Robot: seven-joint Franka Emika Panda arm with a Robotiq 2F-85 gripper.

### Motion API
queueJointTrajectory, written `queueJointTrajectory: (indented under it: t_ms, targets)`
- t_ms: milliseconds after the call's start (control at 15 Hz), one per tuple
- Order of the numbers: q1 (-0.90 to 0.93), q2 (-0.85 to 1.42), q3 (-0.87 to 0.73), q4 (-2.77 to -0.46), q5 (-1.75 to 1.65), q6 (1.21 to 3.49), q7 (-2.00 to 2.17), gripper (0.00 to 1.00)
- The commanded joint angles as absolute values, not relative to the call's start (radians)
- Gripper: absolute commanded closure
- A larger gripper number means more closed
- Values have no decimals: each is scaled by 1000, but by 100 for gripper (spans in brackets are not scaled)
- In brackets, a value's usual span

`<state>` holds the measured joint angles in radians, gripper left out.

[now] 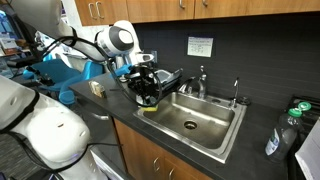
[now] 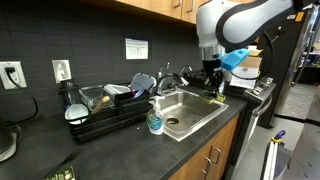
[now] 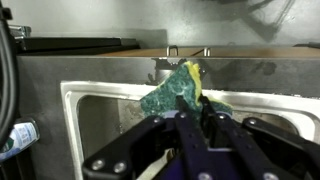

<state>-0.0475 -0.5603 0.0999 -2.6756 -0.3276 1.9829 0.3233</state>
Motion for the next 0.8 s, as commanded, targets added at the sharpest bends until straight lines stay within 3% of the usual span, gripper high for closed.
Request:
queueJointTrajectory:
  t_ms: [0,733]
  targets:
    - [-83,-555,89,-2697,-403,2066,305,96]
    - [-194,-417,81,-2694,-618,2367,340,96]
